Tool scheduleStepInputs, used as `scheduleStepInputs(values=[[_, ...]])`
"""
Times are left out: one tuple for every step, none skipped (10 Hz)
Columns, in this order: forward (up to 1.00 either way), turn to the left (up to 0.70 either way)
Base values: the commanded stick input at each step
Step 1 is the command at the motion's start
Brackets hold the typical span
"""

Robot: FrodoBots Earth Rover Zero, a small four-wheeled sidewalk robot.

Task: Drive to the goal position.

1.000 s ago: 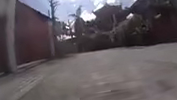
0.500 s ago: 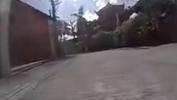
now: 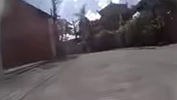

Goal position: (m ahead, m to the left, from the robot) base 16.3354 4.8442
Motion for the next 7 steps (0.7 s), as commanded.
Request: scheduleStepInputs(values=[[1.0, 0.0], [1.0, 0.0], [1.0, 0.0], [1.0, 0.0], [1.0, 0.0], [1.0, 0.0], [1.0, 0.0]])
